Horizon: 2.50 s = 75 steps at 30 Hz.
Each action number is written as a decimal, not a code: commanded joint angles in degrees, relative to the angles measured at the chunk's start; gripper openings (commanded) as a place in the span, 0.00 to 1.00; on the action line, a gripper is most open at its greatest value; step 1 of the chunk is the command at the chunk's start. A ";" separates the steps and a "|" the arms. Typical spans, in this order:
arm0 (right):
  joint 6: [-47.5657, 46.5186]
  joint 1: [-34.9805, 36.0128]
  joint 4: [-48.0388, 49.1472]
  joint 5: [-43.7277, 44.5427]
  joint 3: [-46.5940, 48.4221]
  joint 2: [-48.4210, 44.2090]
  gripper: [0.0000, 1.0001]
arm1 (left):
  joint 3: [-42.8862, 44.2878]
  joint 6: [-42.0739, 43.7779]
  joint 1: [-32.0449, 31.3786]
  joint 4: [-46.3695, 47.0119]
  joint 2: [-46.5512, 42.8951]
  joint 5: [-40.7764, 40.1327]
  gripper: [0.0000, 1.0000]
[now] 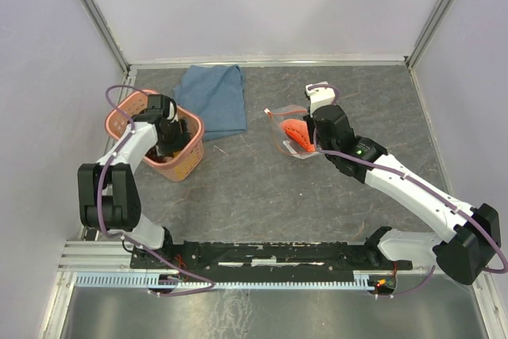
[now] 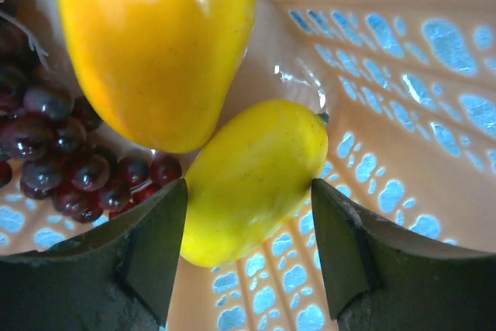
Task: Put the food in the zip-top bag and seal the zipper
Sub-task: Pick up the fake fruit from the bin.
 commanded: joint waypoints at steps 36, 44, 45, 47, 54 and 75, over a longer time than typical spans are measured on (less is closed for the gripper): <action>-0.56 0.37 2.82 1.44 0.46 0.82 0.03 | -5.35 -5.77 1.53 -2.77 -4.80 -0.41 0.75; -0.56 0.38 1.68 0.38 1.58 1.88 0.02 | -3.75 -6.94 1.53 -4.41 -10.69 -3.09 0.37; -0.44 0.36 1.66 -0.03 1.71 1.97 0.02 | -3.65 -7.12 1.54 -4.53 -11.21 -3.50 0.33; -0.47 0.38 1.45 -0.86 2.06 2.21 0.02 | -3.60 -7.34 1.45 -4.72 -12.47 -4.06 0.33; -0.56 0.41 -1.47 -1.93 5.21 3.76 0.02 | -2.28 -8.66 1.52 -4.78 -18.20 -6.60 0.34; 0.59 0.42 -5.08 -10.99 11.09 4.42 0.02 | 3.19 -10.16 -1.03 4.15 -32.09 10.81 0.34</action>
